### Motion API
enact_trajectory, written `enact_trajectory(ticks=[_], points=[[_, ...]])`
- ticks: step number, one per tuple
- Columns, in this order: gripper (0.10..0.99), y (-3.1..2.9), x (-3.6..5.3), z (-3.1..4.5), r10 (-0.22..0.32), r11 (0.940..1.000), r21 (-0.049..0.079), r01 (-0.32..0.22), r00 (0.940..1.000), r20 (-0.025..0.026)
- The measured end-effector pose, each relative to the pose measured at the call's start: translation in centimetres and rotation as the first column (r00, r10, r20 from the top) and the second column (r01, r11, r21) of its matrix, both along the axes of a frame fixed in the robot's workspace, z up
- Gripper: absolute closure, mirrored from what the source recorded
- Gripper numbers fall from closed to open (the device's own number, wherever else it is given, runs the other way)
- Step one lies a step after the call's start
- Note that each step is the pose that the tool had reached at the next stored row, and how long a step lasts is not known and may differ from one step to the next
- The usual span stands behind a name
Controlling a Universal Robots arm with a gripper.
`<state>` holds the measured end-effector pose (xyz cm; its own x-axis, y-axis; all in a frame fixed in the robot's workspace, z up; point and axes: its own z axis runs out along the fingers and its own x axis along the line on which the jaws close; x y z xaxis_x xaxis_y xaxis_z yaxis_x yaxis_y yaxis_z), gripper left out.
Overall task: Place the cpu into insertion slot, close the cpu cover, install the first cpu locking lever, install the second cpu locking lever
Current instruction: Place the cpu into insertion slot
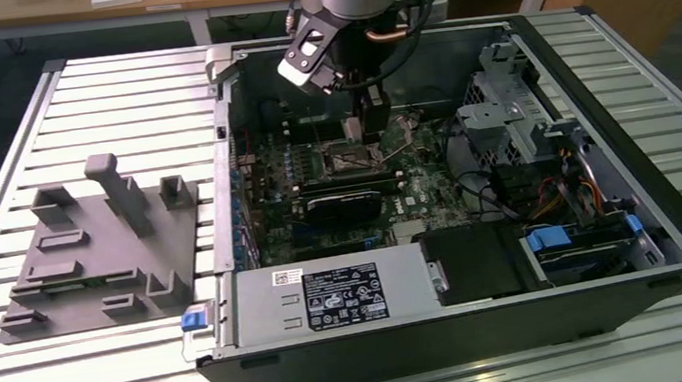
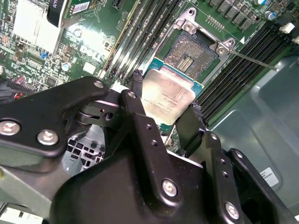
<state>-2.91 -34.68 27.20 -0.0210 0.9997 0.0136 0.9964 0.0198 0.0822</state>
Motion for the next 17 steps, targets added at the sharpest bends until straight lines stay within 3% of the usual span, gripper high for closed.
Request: enact_trajectory(ticks=[17], points=[[0.553,0.16,-0.03,-0.28,0.000,1.0000,0.000,0.000,1.0000,-0.0001]])
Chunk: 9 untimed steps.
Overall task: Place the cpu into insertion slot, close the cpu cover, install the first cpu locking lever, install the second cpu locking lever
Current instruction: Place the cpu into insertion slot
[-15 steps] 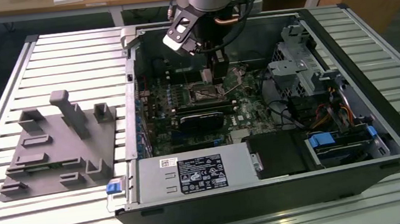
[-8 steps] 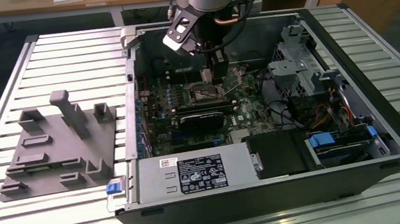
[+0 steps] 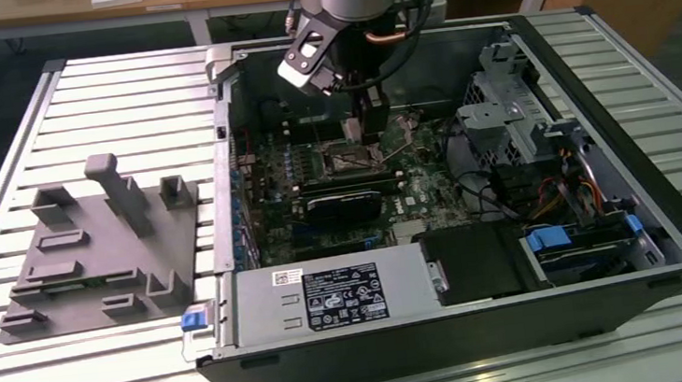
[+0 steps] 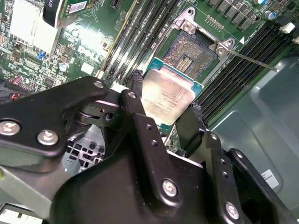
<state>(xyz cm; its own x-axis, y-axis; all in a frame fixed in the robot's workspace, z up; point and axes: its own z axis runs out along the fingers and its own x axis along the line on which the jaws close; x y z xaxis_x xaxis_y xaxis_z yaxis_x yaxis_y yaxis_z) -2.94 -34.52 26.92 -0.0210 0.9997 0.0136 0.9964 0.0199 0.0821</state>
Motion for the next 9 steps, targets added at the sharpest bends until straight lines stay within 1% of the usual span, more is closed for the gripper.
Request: enact_trajectory(ticks=[9], points=[[0.553,0.00,0.00,-0.14,0.000,1.0000,0.000,0.000,1.0000,0.0001]])
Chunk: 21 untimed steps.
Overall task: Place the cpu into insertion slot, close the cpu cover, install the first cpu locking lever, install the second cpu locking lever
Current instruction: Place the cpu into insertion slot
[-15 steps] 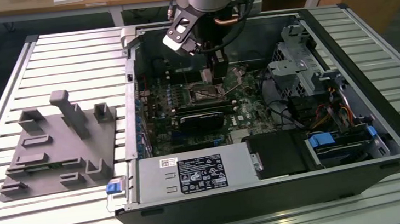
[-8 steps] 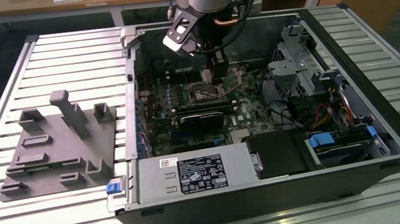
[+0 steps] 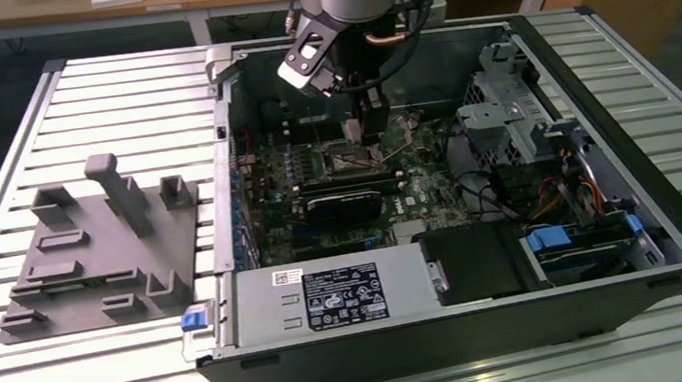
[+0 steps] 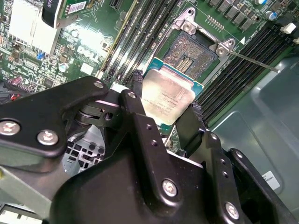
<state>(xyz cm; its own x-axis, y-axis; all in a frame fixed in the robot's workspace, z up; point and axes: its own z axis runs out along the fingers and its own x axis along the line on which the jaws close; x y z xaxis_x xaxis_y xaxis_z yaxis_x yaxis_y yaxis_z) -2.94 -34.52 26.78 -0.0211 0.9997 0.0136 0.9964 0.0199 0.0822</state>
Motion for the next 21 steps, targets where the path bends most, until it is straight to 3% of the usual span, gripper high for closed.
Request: enact_trajectory(ticks=[13,21], points=[[0.553,0.03,0.00,-0.29,0.000,1.0000,0.000,0.000,1.0000,0.0000],[0.553,0.78,0.00,-0.87,0.000,0.9999,-0.011,0.000,1.0000,0.0001]])
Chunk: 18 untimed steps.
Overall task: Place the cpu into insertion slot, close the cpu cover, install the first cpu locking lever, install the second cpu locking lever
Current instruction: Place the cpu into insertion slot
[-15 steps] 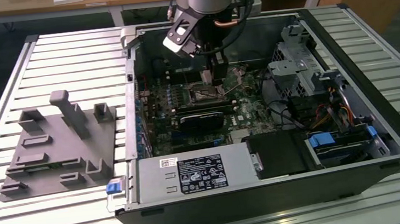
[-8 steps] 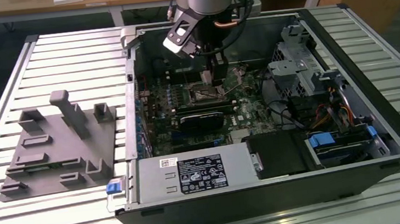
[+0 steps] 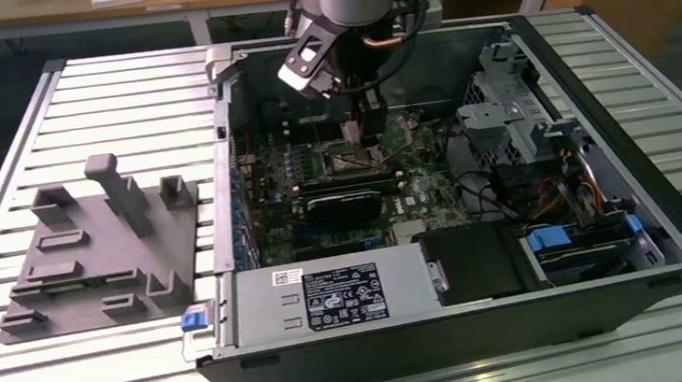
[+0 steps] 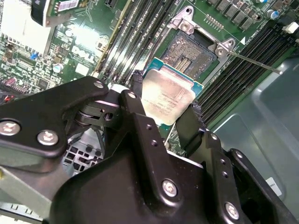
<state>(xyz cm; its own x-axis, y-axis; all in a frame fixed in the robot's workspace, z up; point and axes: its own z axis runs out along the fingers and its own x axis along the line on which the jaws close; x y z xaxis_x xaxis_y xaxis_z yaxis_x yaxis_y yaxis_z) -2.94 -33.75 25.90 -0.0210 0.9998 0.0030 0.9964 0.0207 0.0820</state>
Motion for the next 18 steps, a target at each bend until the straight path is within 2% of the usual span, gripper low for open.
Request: enact_trajectory(ticks=[4,18], points=[[0.553,0.18,0.00,-0.35,0.000,1.0000,0.000,0.000,1.0000,0.0000],[0.553,0.25,0.00,-1.01,0.000,1.0000,0.000,0.000,1.0000,-0.0001]])
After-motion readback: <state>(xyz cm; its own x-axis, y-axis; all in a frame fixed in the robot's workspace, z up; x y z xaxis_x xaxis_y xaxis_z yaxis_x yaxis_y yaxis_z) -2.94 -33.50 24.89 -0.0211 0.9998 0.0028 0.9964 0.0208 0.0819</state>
